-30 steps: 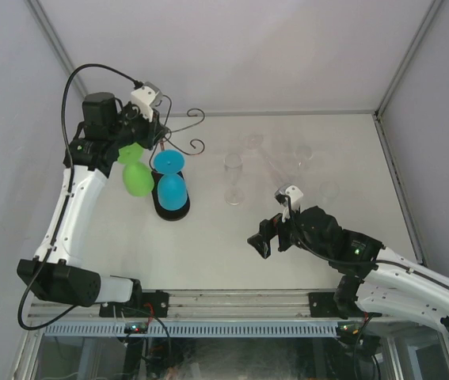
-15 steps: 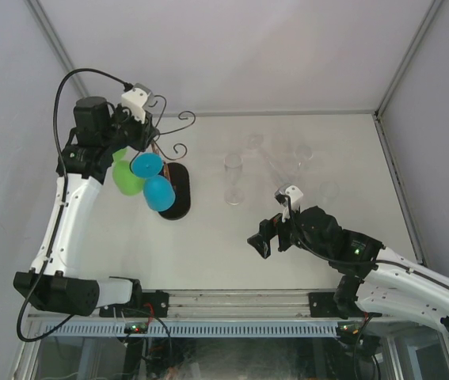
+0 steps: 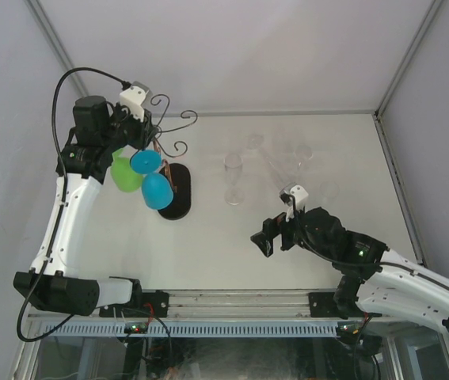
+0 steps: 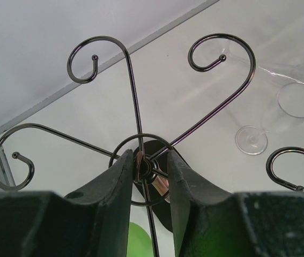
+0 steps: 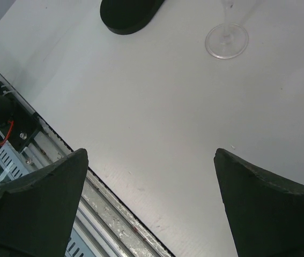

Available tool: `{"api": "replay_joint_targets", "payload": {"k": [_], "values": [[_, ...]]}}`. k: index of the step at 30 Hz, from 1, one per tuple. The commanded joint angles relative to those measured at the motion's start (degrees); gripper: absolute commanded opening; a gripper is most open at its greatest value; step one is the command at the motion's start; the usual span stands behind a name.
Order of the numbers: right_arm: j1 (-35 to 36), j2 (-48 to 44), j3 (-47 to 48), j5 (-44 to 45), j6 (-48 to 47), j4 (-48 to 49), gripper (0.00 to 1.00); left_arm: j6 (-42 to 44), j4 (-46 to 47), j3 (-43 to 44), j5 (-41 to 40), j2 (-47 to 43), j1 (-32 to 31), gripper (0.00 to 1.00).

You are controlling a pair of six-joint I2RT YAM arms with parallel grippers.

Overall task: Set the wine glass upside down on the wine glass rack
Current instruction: Adjust the wine rack at the center of the board.

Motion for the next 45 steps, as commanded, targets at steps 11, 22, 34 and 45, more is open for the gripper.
{"api": "replay_joint_targets", "payload": {"k": [11,22,34,45], "values": [[-6.0,1.5,12.9,1.4,-10.0,-7.0,1.0,-7.1,7.4,5.4,-6.0,-5.5,0.1,0.44],[-11.1,12.7,30.9,-10.9,-20.6,-4.9,1.0,-14.9,10.1,-7.3,-15.4,-23.9,0.1,0.47],[-19.6,38.0,57.2,-39.3,-32.2,0.9,0.96,-24.0,0.8,-28.4,-17.4,-52.8,0.1,0.49],[-19.1,69.3,98.8,-51.7,-39.3,-8.0,0.95,-24.5,-8.2,-34.9,-17.5,-64.2,0.1,0.49]]}}
